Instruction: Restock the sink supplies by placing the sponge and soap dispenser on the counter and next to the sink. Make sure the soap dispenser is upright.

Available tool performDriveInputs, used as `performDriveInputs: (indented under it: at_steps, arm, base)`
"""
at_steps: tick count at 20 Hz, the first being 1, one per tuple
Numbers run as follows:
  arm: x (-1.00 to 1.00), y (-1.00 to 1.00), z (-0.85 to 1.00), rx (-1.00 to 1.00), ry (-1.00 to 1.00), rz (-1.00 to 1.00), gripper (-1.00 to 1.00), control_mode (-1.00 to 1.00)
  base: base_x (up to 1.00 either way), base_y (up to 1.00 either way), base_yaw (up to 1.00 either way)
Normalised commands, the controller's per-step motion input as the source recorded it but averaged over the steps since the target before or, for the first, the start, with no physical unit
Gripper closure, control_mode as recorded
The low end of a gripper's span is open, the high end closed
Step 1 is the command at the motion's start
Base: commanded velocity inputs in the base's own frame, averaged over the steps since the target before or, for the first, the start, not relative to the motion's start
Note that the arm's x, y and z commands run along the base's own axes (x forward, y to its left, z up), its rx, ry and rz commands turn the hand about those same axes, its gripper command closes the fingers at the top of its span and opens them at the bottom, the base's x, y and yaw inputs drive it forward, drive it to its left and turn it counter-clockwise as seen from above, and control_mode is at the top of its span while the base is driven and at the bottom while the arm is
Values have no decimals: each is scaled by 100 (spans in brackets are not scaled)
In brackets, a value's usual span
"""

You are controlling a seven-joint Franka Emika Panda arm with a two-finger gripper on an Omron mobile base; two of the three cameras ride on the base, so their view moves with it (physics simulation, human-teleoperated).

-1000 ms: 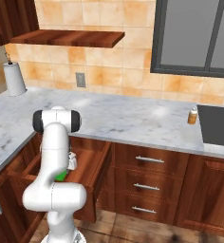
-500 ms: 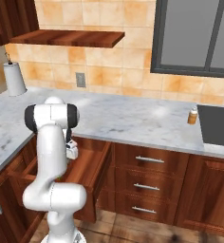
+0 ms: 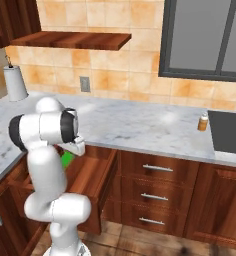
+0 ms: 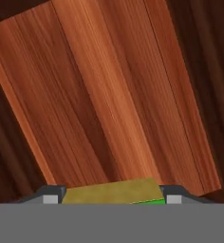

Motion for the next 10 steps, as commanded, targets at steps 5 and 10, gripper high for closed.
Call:
performDriveInputs:
  at_steps: [5, 10]
  arm:
    - [-16, -24, 98, 0, -8, -14, 100, -100]
    - [0, -18, 47, 0, 0, -18, 100, -100]
  base:
    - [0, 0, 0]
    - [0, 0, 0]
